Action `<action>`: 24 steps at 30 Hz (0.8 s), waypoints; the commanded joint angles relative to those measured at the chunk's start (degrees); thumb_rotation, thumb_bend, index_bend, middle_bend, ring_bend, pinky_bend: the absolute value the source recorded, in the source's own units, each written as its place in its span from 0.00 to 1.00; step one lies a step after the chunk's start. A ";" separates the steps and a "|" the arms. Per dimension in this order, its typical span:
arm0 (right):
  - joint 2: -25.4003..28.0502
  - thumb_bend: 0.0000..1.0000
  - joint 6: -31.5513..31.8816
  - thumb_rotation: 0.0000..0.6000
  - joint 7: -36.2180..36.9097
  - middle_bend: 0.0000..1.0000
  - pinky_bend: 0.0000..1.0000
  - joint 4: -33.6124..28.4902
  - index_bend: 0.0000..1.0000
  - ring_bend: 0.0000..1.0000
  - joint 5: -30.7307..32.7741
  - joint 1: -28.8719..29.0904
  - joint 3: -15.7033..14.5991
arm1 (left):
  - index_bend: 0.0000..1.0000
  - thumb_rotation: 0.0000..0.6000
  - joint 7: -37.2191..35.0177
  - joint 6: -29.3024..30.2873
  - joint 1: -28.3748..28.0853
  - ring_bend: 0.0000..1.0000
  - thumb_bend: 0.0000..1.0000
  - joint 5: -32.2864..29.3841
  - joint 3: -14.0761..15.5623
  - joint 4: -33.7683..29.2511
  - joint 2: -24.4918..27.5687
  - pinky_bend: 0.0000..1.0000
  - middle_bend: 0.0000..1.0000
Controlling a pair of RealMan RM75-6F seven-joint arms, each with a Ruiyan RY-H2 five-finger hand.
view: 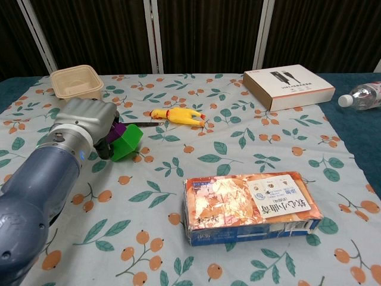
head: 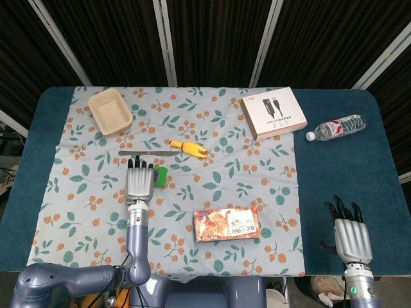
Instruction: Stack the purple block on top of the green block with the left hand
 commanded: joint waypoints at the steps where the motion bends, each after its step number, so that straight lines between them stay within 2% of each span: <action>1: 0.16 0.15 0.09 1.00 0.08 0.08 0.00 -0.02 0.18 0.22 -0.06 -0.07 -0.07 | 0.28 1.00 -0.46 0.48 0.06 0.07 0.32 0.97 0.13 -0.61 0.40 0.15 0.21; 6: 0.30 0.15 0.26 1.00 0.36 0.08 0.00 -0.02 0.18 0.22 -0.36 -0.16 -0.21 | 0.13 1.00 -0.24 0.37 0.39 0.00 0.28 1.41 0.29 -2.67 1.63 0.09 0.03; 8: 0.32 0.15 0.36 1.00 0.44 0.08 0.00 -0.11 0.18 0.22 -0.41 -0.21 -0.24 | 0.10 1.00 0.01 0.24 0.50 0.00 0.26 1.62 0.47 -3.68 2.34 0.07 0.00; 16: 0.64 0.15 1.59 1.00 0.30 0.08 0.00 -0.55 0.18 0.22 -1.24 -0.77 -0.51 | 0.10 1.00 0.79 1.74 1.65 0.00 0.26 4.25 2.40 -11.18 6.35 0.07 0.03; 20: 0.90 0.15 2.41 1.00 0.51 0.08 0.00 -0.78 0.18 0.22 -1.86 -1.25 -0.71 | 0.10 1.00 0.12 4.10 4.49 0.00 0.26 6.23 4.71 -19.31 11.73 0.07 0.04; 24: 0.99 0.15 2.82 1.00 0.87 0.08 0.00 -0.64 0.18 0.22 -2.28 -1.55 -0.81 | 0.10 1.00 -4.37 4.98 8.95 0.00 0.26 8.72 7.89 -26.72 20.43 0.07 0.04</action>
